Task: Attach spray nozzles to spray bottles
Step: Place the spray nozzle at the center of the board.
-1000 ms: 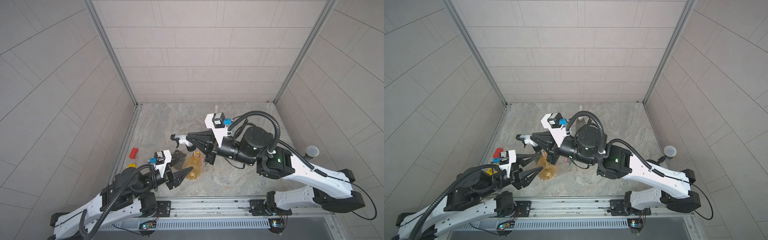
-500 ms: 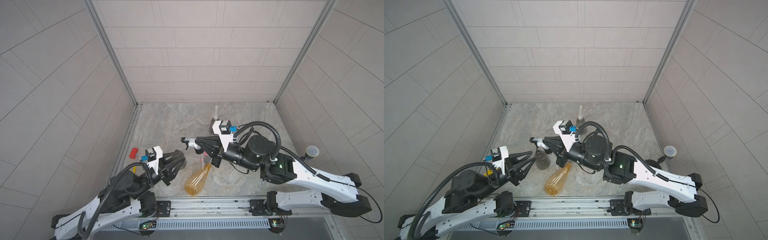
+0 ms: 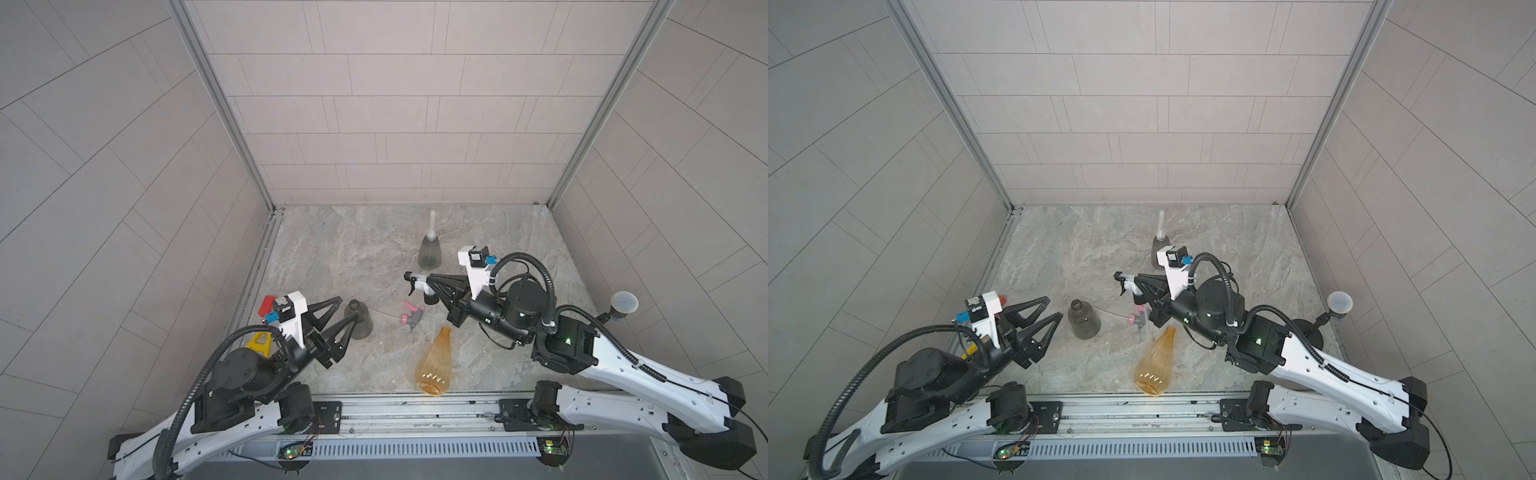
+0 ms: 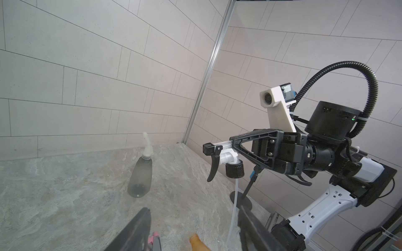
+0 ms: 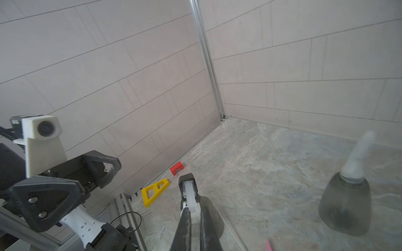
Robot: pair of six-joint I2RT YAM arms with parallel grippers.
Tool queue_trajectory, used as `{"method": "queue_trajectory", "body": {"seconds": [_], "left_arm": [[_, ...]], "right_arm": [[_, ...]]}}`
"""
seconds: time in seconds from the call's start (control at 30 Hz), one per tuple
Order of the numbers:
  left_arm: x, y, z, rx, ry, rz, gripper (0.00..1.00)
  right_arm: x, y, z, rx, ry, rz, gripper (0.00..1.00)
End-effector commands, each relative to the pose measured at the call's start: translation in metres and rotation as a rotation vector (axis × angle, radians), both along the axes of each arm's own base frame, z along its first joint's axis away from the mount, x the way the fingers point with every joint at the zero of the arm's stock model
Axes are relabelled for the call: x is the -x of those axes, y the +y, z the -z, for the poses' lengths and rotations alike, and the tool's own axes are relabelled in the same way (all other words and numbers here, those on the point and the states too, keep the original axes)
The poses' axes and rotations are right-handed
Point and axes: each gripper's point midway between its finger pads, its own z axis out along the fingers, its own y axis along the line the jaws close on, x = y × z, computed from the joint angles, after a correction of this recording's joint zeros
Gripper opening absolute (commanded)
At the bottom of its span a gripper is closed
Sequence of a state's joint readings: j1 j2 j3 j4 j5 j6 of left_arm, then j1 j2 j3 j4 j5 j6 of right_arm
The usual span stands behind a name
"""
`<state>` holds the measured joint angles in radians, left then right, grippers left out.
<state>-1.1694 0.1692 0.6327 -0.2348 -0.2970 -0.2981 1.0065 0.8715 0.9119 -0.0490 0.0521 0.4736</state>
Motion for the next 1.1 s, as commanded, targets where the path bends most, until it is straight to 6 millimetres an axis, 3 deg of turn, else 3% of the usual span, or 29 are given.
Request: {"method": "queue_trajectory", "body": {"seconds": [0.0,0.23,0.27,0.33,0.43,0.6,0.97,1.07], "left_arm": [[0.0,0.009,-0.008,0.023,0.005,-0.02,0.7],[-0.002,0.0,0.005,-0.005,0.044,-0.004,0.75],[-0.002,-0.002,0.008,-0.012,0.053,-0.004,0.75],[-0.002,-0.004,0.01,-0.014,0.062,0.002,0.76],[-0.001,-0.005,0.012,-0.001,0.063,0.015,0.76],[-0.002,-0.004,0.017,-0.002,0.069,0.008,0.76],[-0.004,-0.009,0.024,-0.013,0.082,0.008,0.77],[-0.003,-0.011,0.025,-0.008,0.089,0.016,0.77]], "right_arm": [[-0.009,-0.025,0.028,-0.012,0.092,0.075,0.0],[-0.042,-0.091,0.122,0.053,0.294,0.291,0.0],[-0.047,-0.1,0.143,0.073,0.336,0.32,0.0],[-0.057,-0.108,0.166,0.066,0.399,0.333,0.0],[-0.069,-0.102,0.188,0.032,0.482,0.279,0.0],[-0.08,-0.08,0.206,0.051,0.553,0.197,0.0],[-0.094,-0.078,0.278,0.284,0.77,0.226,0.0],[-0.099,-0.082,0.291,0.33,0.797,0.249,0.14]]}}
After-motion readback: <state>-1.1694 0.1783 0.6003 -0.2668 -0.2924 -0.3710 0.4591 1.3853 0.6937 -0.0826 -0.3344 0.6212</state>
